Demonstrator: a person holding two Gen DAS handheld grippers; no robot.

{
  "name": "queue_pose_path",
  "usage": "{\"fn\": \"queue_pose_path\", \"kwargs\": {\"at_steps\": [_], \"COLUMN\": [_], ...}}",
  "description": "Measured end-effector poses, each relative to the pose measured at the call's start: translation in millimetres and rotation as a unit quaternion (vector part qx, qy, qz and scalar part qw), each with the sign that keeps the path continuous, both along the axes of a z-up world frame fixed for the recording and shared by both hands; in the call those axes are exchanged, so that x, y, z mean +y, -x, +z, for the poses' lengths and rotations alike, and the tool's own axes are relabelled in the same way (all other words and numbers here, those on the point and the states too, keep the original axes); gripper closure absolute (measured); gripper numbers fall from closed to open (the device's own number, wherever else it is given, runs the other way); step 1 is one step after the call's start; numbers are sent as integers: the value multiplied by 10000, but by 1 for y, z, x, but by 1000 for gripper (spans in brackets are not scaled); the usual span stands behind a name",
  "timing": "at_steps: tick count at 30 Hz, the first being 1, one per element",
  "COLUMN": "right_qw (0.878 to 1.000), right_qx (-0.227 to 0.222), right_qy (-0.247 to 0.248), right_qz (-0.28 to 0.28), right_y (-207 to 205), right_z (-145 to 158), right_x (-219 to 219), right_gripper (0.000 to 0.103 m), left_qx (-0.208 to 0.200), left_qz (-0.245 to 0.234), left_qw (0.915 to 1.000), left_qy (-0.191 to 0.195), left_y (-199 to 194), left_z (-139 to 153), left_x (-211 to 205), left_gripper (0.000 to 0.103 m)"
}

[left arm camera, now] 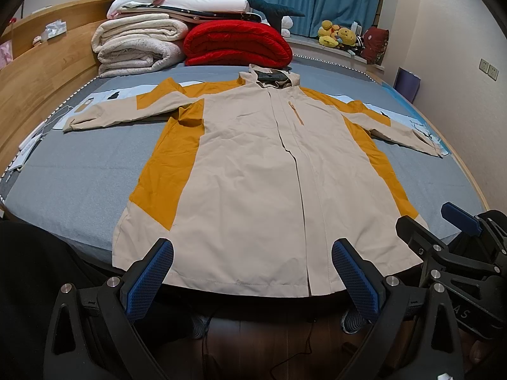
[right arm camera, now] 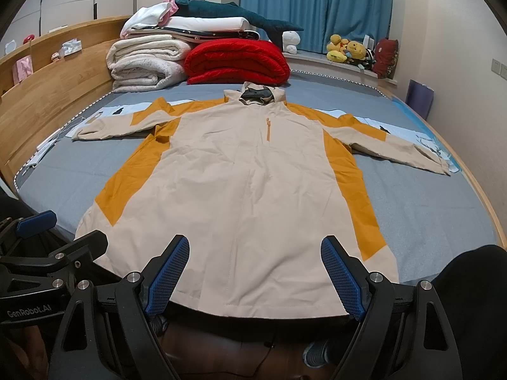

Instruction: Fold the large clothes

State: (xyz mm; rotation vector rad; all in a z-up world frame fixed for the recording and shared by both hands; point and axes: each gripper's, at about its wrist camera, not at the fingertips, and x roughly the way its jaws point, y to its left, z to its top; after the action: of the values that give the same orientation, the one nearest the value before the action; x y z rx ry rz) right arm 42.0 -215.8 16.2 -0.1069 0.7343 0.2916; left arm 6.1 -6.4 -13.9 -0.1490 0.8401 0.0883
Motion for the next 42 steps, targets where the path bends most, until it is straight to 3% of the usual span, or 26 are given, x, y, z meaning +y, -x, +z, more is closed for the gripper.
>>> {"fn": "queue_pose_path", "kwargs": {"at_steps": [22,34,39,42], "right_qw": [10000,9999,9992,9986], "right_qx": [8,21,137,179], "right_qy": [7,-91,-355,-488], "right_qz": [14,-52,-95,-100], "right_y": [0,-2,-8,-11], "right_z": [1,2,9,12], "right_x": [0,-4,-13,-19], "right_gripper": [18,19,28,36], "left_qx": [-28,-29,-135,-291], "left_qz": [-61,-263,-173,-219], "left_qw": [10000,9997,9998,9992], "left_qy": [25,-6,12,-146], "left_y": [2,5,4,2], "left_z": [0,12,36,46], "left_x": [-5,-8,-5,-12], "left_gripper": [7,40,54,57]}}
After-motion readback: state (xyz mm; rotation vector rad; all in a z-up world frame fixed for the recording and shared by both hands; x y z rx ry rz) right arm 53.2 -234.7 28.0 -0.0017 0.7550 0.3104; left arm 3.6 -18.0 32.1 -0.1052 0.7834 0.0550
